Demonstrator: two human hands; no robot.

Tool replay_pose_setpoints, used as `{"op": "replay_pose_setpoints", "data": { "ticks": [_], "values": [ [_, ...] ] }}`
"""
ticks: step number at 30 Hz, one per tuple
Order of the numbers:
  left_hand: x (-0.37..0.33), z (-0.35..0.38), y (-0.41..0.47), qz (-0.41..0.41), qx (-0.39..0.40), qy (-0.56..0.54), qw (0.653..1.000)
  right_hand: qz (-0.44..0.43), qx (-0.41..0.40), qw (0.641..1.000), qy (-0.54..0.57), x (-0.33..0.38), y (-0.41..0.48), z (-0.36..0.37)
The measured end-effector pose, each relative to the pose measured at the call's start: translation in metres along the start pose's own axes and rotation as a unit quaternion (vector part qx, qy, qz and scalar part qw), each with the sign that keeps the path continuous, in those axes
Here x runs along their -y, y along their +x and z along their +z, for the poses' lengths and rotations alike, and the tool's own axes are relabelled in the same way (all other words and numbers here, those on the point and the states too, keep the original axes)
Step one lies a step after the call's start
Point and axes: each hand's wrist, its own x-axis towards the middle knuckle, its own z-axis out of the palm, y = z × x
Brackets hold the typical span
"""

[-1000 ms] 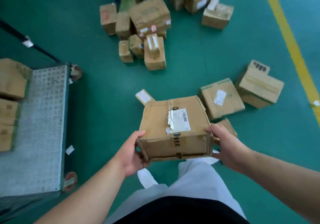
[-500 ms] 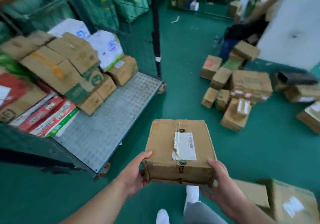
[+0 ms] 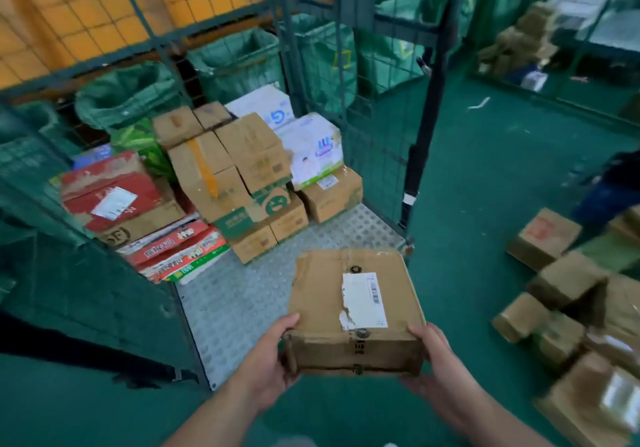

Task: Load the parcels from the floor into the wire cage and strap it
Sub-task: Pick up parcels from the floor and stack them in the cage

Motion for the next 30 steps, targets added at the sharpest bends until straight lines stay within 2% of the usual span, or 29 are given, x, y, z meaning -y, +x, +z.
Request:
{"op": "replay_pose_setpoints", "data": {
  "ticks": [4, 8, 12, 17, 20, 27, 30],
  "values": [
    [-0.043, 0.014, 0.017, 0.021, -0.038, -0.056, 0.998, -0.009, 0.052, 0.997, -0.049, 0.061, 0.045, 0.032],
    [-0.098, 0.027, 0.052, 0.051, -0.047, -0.082, 0.994, -0.027, 0.059, 0.996, -0.069, 0.115, 0.089, 0.069],
    [-0.159, 0.045, 0.114, 0.064, -0.062, -0.095, 0.991, -0.062, 0.029, 0.994, -0.088, 0.167, 0.149, 0.102],
    [-0.232, 0.074, 0.204, 0.02, -0.047, -0.069, 0.996, -0.11, -0.034, 0.979, -0.171, 0.234, 0.231, 0.14],
    [-0.285, 0.097, 0.252, -0.027, -0.068, -0.043, 0.996, -0.163, -0.076, 0.951, -0.253, 0.277, 0.282, 0.159],
    [-0.422, 0.143, 0.336, 0.029, -0.074, -0.009, 0.997, -0.266, -0.085, 0.888, -0.366, 0.385, 0.362, 0.246],
    [-0.475, 0.157, 0.357, 0.055, -0.09, 0.039, 0.994, -0.328, -0.094, 0.838, -0.426, 0.428, 0.404, 0.288]
  ]
}}
